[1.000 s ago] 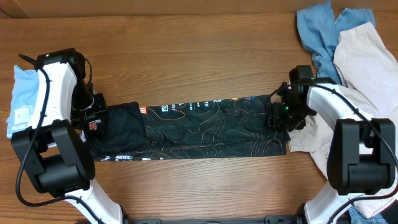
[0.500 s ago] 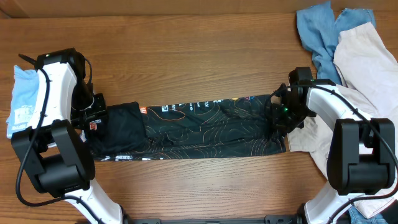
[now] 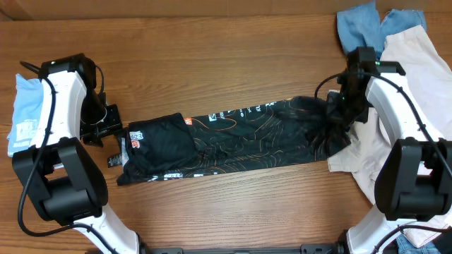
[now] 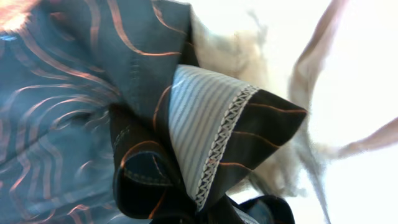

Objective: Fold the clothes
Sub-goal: 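Fold the jersey's right end leftward over the middle with the right gripper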

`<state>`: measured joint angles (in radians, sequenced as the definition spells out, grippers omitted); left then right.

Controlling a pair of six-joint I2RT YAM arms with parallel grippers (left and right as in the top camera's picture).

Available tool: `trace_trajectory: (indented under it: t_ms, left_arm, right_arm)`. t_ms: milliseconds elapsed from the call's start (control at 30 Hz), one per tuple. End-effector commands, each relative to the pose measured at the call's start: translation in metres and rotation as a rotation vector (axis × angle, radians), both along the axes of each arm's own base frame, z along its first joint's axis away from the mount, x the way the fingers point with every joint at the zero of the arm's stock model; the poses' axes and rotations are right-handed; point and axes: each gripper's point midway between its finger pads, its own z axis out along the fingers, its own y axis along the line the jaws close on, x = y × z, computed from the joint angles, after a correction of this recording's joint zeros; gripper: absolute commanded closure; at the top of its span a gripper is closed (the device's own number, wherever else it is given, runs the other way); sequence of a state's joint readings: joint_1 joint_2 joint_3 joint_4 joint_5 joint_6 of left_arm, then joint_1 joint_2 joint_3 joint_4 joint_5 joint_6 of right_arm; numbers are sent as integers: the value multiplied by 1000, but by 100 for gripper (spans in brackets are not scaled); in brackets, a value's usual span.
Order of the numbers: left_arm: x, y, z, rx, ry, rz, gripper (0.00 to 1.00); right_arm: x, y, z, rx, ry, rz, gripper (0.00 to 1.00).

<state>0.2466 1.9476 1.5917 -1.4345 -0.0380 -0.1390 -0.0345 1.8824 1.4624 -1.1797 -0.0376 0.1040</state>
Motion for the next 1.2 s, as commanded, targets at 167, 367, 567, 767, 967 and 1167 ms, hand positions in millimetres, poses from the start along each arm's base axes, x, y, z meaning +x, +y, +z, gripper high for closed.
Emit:
trace_trajectory:
  t_ms: [167, 367, 567, 767, 967, 1167]
  left_arm:
    - [0, 0, 9, -3, -34, 13, 48]
    - [-1, 0, 9, -4, -31, 13, 48]
    - [-1, 0, 9, -4, -31, 13, 48]
    - [-1, 0, 9, -4, -31, 13, 48]
    - [-1, 0, 9, -4, -32, 13, 48]
    - [-1, 0, 9, -4, -32, 13, 48]
  right_arm:
    - [0, 90, 15, 28, -40, 226, 96]
    - [-17, 173, 17, 77, -75, 352, 96]
    - [-30, 225, 17, 107, -123, 455, 96]
    - [-36, 260, 19, 139, -178, 534, 96]
    - [-45, 272, 6, 161, -133, 560, 96]
    - [-50, 280, -8, 177, -100, 578, 96]
